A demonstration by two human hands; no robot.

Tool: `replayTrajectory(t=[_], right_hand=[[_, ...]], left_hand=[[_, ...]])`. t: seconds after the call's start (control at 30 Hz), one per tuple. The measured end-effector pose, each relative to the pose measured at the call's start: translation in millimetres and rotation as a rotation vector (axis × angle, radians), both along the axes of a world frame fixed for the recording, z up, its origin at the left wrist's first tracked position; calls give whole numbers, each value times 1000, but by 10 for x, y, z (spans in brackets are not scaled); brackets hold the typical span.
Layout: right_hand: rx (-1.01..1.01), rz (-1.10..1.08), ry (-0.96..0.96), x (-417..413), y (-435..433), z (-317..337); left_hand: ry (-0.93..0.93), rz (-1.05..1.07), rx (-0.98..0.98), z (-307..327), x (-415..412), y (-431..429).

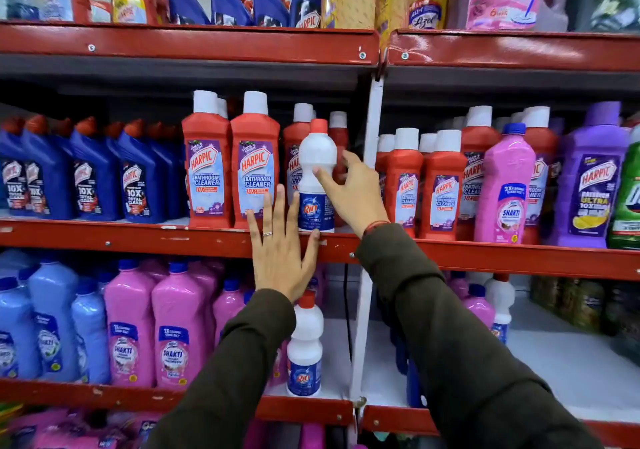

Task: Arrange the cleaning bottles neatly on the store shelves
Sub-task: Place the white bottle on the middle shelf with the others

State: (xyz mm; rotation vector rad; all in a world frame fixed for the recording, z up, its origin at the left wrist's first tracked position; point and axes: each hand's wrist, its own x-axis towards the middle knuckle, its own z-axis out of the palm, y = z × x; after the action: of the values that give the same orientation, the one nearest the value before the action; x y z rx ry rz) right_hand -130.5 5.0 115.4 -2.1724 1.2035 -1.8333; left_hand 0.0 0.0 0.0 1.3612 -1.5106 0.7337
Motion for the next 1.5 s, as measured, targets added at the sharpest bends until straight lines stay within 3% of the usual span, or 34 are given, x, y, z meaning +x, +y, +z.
replayTrajectory(t=[0.13,0.37,0.6,0.87,1.13,1.5], right_hand=[[202,41,-73,116,-102,114],[269,54,-106,98,-170,186],[169,32,-107,-50,-10,309],[166,156,-157,-328,299,312],[186,255,-179,-856,605,-14],[263,371,-290,-1951,745,-797]], left_hand=[[-8,24,13,-150,25,-62],[-33,45,0,-179,67,-136],[-38,65,-2,-175,65,-132],[-37,61,-6,-191,74,-157],[16,22,-3,-184,-76,-41],[31,-97,24,-684,-1267,423]])
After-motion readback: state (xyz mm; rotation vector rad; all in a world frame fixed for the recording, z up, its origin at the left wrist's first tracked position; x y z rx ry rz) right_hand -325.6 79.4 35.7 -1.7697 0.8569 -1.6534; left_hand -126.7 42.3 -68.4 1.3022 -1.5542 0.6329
